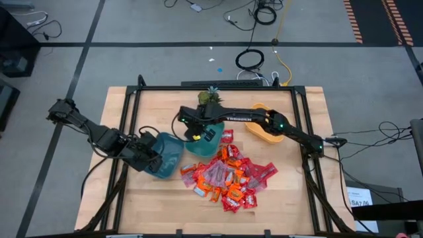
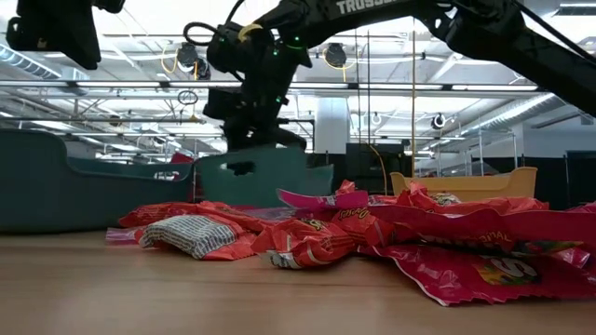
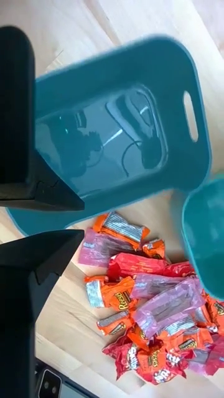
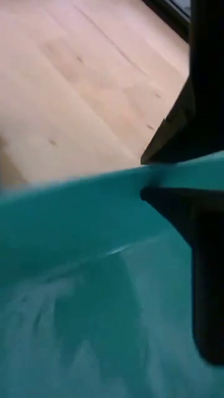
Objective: Sort candy
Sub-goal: Adjust the light blue bin
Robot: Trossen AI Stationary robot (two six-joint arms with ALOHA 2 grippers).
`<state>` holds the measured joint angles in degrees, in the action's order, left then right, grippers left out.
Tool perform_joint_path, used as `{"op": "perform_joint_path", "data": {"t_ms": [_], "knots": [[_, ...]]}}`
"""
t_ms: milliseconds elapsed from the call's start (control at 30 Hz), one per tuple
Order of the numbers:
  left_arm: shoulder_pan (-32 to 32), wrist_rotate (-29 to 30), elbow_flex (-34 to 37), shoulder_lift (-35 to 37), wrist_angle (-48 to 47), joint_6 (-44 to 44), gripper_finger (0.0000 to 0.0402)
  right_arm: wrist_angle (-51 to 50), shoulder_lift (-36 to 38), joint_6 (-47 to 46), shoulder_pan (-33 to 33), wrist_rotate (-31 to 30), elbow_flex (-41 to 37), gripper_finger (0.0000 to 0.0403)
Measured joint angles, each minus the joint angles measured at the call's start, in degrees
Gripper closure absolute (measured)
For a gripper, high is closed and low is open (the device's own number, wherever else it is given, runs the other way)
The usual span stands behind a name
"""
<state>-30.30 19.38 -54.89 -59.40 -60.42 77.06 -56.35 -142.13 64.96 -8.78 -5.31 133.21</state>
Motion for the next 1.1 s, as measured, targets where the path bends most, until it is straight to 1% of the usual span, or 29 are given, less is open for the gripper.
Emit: {"op": "perform_joint_path", "data": {"t_ms": [67, 133, 200, 400, 733, 767, 900, 1033, 1100], "knots": [[0.0, 0.0, 0.0, 0.0, 0.0, 0.0, 0.0333, -1.2, 0.0, -0.6, -0.1, -1.9, 0.0, 0.0381], [0.0, 0.0, 0.0, 0.0, 0.0, 0.0, 0.0333, -2.0, 0.8, -2.7, -0.4, -2.1, 0.0, 0.0394], [0.0, 0.0, 0.0, 0.0, 0.0, 0.0, 0.0333, -1.8, 1.2, -5.3, -1.0, -2.2, 0.0, 0.0394], [0.0, 0.0, 0.0, 0.0, -0.1, 0.0, 0.0333, -5.9, 4.2, -11.5, -3.3, -2.3, 0.5, 0.0401], [0.0, 0.4, 0.0, 0.0, -0.1, 0.0, 0.0333, -5.7, 13.1, -16.1, -9.7, -1.8, 0.5, 0.0403], [0.0, 0.4, 0.0, 0.0, -0.1, 0.0, 0.0333, -5.5, 14.1, -16.5, -10.4, -1.1, 0.5, 0.0403], [0.0, 0.7, 0.0, 0.0, -0.1, 0.0, 0.0333, -4.0, 16.0, -19.7, -12.5, 4.5, 0.6, 0.0403], [0.0, 0.8, 0.0, 0.0, -0.1, 0.0, 0.0333, -6.6, 15.2, -21.0, -12.7, 5.5, 0.6, 0.0403], [0.0, 0.9, 0.0, 0.0, 0.0, 0.0, 0.0333, -8.1, 14.3, -21.3, -12.4, 7.7, 0.5, 0.0403]]}}
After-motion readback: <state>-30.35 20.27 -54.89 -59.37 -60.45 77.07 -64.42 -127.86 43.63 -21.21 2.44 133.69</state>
